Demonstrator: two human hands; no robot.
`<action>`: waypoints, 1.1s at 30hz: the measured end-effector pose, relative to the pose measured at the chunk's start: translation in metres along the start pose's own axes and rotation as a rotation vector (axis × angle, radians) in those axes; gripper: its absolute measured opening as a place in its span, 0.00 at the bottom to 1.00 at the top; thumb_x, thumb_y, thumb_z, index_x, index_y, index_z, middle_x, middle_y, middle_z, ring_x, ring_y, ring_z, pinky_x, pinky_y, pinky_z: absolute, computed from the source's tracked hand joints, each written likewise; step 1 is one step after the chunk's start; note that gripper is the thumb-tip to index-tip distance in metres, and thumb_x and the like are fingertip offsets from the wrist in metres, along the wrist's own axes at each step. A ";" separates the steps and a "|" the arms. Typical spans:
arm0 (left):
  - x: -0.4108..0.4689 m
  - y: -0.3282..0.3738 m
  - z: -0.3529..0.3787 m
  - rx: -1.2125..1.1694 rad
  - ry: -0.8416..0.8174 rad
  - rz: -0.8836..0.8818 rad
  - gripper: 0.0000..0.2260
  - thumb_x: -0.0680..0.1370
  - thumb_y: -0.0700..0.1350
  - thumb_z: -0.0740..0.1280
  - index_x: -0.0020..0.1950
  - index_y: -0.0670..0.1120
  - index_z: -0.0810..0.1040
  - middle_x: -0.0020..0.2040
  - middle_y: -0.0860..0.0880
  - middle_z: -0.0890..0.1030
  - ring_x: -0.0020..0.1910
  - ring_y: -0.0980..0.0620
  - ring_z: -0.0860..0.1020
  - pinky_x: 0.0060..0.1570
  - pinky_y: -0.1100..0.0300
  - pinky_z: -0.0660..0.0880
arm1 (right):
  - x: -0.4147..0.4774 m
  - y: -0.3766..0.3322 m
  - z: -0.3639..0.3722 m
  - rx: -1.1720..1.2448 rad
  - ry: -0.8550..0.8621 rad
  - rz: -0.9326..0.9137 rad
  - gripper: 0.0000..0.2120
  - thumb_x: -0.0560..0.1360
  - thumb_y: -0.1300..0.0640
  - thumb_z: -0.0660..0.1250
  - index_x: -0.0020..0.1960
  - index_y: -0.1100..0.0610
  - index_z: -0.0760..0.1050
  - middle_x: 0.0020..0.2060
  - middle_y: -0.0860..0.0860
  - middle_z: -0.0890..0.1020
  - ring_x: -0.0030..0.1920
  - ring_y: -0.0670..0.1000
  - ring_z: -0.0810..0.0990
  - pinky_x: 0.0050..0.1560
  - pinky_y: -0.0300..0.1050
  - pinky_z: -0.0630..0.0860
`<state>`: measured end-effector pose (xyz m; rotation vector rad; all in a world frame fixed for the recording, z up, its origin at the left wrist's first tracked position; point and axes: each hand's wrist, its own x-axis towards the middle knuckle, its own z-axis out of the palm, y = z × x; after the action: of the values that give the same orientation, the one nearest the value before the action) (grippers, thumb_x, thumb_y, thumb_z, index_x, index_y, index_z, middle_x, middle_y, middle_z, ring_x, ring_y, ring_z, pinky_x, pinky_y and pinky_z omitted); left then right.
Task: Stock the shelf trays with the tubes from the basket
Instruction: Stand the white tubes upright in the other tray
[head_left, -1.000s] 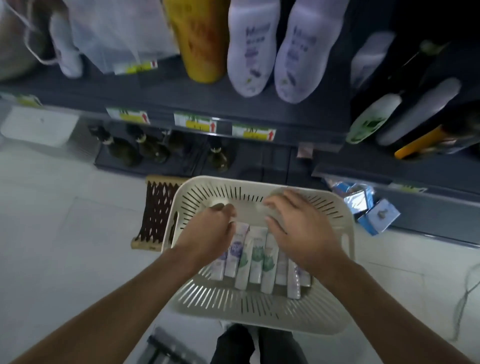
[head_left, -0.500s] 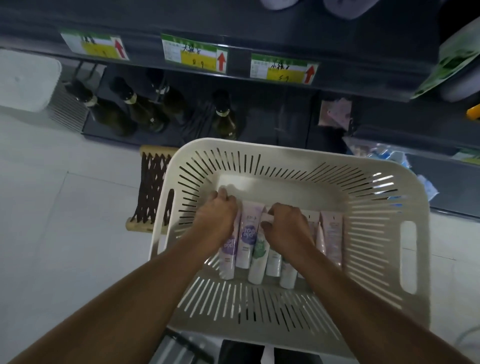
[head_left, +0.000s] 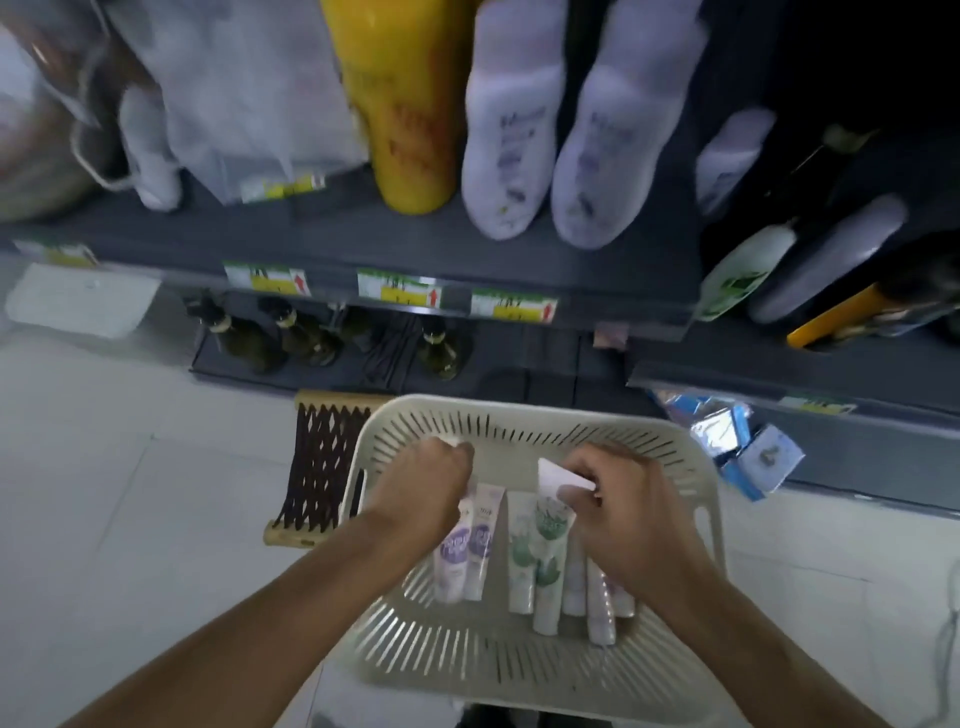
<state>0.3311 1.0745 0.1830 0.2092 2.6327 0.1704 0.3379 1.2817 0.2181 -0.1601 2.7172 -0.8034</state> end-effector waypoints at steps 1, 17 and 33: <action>-0.006 0.008 -0.019 0.016 0.019 0.016 0.11 0.76 0.35 0.68 0.56 0.46 0.77 0.51 0.45 0.83 0.50 0.46 0.82 0.41 0.57 0.73 | -0.005 -0.007 -0.022 -0.009 0.031 -0.034 0.04 0.72 0.58 0.71 0.44 0.50 0.77 0.38 0.41 0.77 0.39 0.42 0.74 0.39 0.31 0.69; -0.073 0.205 -0.342 0.168 0.547 0.458 0.10 0.74 0.39 0.67 0.53 0.47 0.72 0.52 0.47 0.79 0.52 0.45 0.78 0.42 0.53 0.71 | -0.075 -0.059 -0.364 -0.083 0.378 -0.274 0.06 0.72 0.60 0.71 0.43 0.51 0.75 0.41 0.43 0.77 0.38 0.48 0.76 0.40 0.50 0.75; -0.031 0.353 -0.520 -0.021 0.984 0.556 0.06 0.76 0.41 0.69 0.46 0.53 0.79 0.39 0.56 0.83 0.40 0.52 0.80 0.40 0.53 0.79 | -0.079 -0.020 -0.543 -0.005 0.563 -0.246 0.07 0.73 0.58 0.71 0.42 0.46 0.77 0.40 0.40 0.79 0.41 0.42 0.77 0.44 0.43 0.75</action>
<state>0.1493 1.3719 0.7064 1.0896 3.4433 0.6168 0.2405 1.5582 0.6819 -0.3156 3.2716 -1.0399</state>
